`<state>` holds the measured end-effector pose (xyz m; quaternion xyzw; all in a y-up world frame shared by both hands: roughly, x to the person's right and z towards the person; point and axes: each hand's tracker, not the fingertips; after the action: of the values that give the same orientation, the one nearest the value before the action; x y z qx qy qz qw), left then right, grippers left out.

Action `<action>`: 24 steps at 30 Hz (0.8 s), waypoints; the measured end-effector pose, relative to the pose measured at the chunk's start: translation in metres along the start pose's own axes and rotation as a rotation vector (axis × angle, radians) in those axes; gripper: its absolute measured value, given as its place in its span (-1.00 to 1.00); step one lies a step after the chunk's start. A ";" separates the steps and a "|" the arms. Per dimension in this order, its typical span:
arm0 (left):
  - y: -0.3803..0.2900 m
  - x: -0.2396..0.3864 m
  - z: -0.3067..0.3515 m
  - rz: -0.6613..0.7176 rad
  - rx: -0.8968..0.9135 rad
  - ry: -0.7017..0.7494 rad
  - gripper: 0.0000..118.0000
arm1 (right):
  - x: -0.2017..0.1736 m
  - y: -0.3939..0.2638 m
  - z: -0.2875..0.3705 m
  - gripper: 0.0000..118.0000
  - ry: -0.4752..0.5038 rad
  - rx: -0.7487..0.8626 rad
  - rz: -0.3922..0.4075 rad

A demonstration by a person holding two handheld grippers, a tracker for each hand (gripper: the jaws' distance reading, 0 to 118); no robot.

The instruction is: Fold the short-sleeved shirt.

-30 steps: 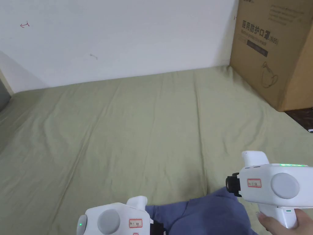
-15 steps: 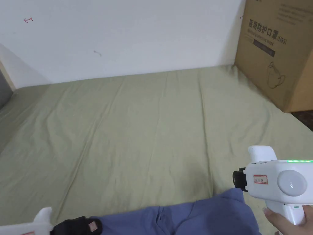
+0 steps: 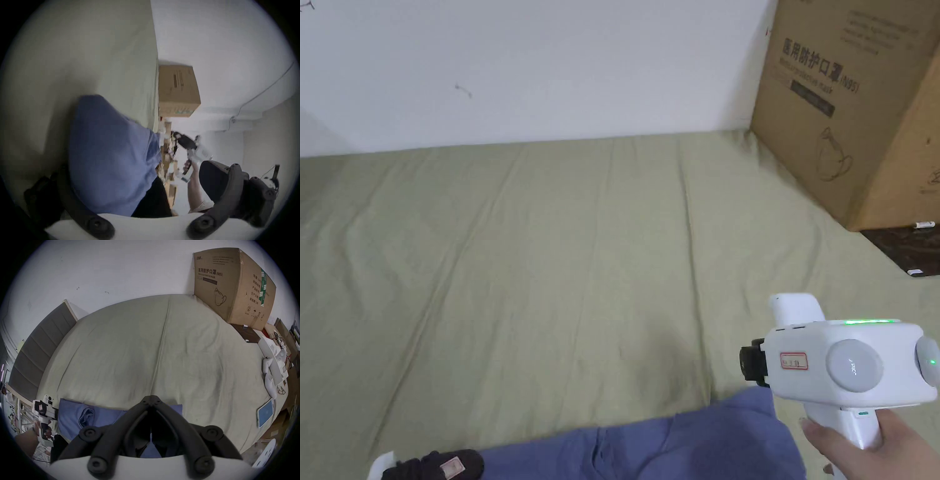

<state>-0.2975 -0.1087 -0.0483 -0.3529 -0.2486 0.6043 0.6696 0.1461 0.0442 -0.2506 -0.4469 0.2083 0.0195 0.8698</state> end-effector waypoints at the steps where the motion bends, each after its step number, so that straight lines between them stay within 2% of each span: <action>1: 0.000 0.002 -0.002 -0.011 -0.020 0.010 1.00 | -0.001 0.000 -0.002 -1.00 0.002 -0.003 -0.001; 2: 0.000 0.004 -0.002 -0.001 -0.019 0.024 0.97 | -0.002 -0.001 -0.003 -1.00 0.004 -0.006 -0.001; 3: 0.001 0.005 0.001 0.006 -0.020 0.026 0.71 | -0.003 -0.001 -0.004 -1.00 0.005 -0.009 0.002; 4: 0.001 0.005 0.005 0.010 -0.020 0.070 0.10 | -0.004 -0.002 -0.006 -1.00 0.007 -0.012 0.004; 5: 0.001 0.005 0.008 0.010 -0.017 0.135 -0.80 | -0.005 -0.002 -0.008 -1.00 0.010 -0.015 0.005; 6: -0.001 0.000 0.007 -0.007 -0.022 0.363 -0.89 | -0.006 -0.003 -0.009 -1.00 0.013 -0.017 0.004; 7: -0.005 -0.007 0.006 -0.013 -0.043 0.454 -0.89 | -0.007 -0.003 -0.009 -1.00 0.018 -0.020 0.001; 8: -0.008 0.003 0.012 0.057 0.011 0.227 -0.89 | -0.008 -0.004 -0.009 -1.00 0.025 -0.022 -0.002; 10: -0.017 0.028 0.006 -0.118 -0.017 0.400 -0.89 | -0.010 -0.004 -0.009 -1.00 0.034 -0.026 -0.001; 13: -0.031 0.062 0.013 -0.175 0.012 0.458 -0.89 | -0.012 0.001 -0.008 -1.00 0.038 -0.021 0.020; 14: -0.003 0.072 0.018 -0.218 0.035 0.492 -0.89 | -0.013 0.004 -0.007 -1.00 0.033 -0.016 0.031; 15: -0.005 0.086 0.025 -0.265 0.058 0.541 -0.89 | -0.014 0.007 -0.006 -1.00 0.026 -0.009 0.042; 18: -0.016 0.130 0.041 -0.378 0.165 0.800 -0.89 | -0.016 0.016 -0.007 -1.00 -0.059 0.000 0.104; 20: -0.022 0.150 0.058 -0.338 0.272 0.928 -0.89 | -0.016 0.022 -0.011 -1.00 -0.140 -0.015 0.142; 22: -0.016 0.149 0.069 -0.385 0.302 1.003 -0.89 | -0.014 0.025 -0.014 -1.00 -0.124 -0.007 0.137; 24: -0.022 0.159 0.065 -0.418 0.282 1.016 -0.88 | -0.011 0.027 -0.017 -1.00 -0.119 -0.012 0.126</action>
<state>-0.3100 0.0582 -0.0055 -0.4497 0.1234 0.2406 0.8512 0.1241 0.0488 -0.2754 -0.4360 0.1838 0.1021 0.8751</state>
